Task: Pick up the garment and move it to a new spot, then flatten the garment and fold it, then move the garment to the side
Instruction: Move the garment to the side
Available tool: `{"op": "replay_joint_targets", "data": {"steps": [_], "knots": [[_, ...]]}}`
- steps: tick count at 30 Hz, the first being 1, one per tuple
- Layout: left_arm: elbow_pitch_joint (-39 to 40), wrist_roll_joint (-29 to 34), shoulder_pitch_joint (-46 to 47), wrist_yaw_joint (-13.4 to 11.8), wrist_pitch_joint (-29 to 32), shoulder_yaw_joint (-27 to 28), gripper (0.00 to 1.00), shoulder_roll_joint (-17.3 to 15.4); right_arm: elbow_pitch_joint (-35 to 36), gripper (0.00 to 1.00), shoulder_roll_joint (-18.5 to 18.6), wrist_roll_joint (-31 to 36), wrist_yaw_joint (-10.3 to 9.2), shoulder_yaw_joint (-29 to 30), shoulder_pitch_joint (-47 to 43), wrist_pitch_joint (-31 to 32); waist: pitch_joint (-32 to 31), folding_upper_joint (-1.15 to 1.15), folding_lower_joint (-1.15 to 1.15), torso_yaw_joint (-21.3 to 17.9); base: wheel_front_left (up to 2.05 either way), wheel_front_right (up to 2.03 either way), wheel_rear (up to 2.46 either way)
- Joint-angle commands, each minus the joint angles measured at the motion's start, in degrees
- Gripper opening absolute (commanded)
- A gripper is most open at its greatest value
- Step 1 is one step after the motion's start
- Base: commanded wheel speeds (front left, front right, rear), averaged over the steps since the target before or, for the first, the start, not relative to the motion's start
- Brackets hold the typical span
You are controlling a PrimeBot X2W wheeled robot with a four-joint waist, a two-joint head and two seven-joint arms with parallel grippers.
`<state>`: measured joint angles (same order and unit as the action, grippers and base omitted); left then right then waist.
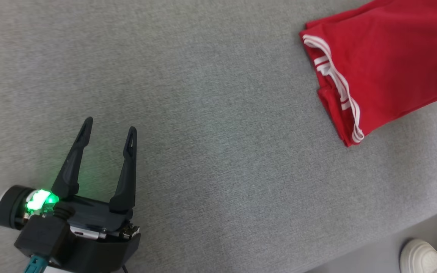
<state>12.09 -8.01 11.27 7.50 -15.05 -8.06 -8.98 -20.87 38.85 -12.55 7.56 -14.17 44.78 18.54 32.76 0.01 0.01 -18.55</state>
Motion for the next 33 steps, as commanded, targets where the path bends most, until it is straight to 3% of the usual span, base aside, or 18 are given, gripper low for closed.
{"op": "replay_joint_targets", "data": {"steps": [1,19,23,24,25,26,27,33], "knots": [[0.48,0.64,1.01,-0.06,-0.16,0.02,1.00,-0.42,-0.14,0.00,-0.03,0.64,-0.13,0.56,0.72,-0.77,1.99,-0.01,-0.01,-1.97,0.00,0.00,0.00],[2.58,0.74,0.15,-0.06,-0.16,1.41,1.00,-2.38,-0.38,0.00,3.29,0.67,-0.13,3.86,-0.05,-4.38,3.65,-0.01,-0.01,-2.21,0.00,0.00,0.00],[2.13,0.40,0.68,-0.06,-0.16,0.87,1.00,-2.08,-1.15,0.00,2.60,0.99,-0.13,4.96,0.09,-4.67,3.36,-0.01,-0.01,-1.40,0.00,0.00,0.00],[2.05,0.33,0.75,-0.06,-0.16,0.79,1.00,-1.97,-1.18,0.34,2.22,1.20,-0.13,5.09,-0.04,-4.83,3.22,-0.01,-0.01,-1.27,0.00,0.00,0.00],[1.95,0.29,0.83,-0.06,-0.16,0.63,1.00,-1.87,-0.98,0.74,2.03,1.49,-0.13,5.12,-0.23,-5.15,3.02,-0.01,-0.01,-1.08,0.00,0.00,0.00],[1.95,0.29,0.83,-0.06,-0.16,0.63,1.00,-1.87,-0.98,0.74,2.03,1.49,-0.13,5.12,-0.23,-5.15,3.02,-0.01,-0.01,-1.08,0.00,0.00,0.00],[1.88,0.21,0.86,-0.06,-0.16,0.59,1.00,-1.71,-1.00,1.00,1.88,1.76,-0.13,5.40,-0.36,-5.10,2.84,-0.01,-0.01,-0.92,0.00,0.00,0.00],[1.29,-0.37,0.36,-0.06,-0.16,0.67,1.00,-0.47,0.06,1.00,0.39,2.00,-0.13,6.18,-2.63,-6.19,0.37,-0.01,-0.01,0.97,0.00,0.00,0.00]]}}
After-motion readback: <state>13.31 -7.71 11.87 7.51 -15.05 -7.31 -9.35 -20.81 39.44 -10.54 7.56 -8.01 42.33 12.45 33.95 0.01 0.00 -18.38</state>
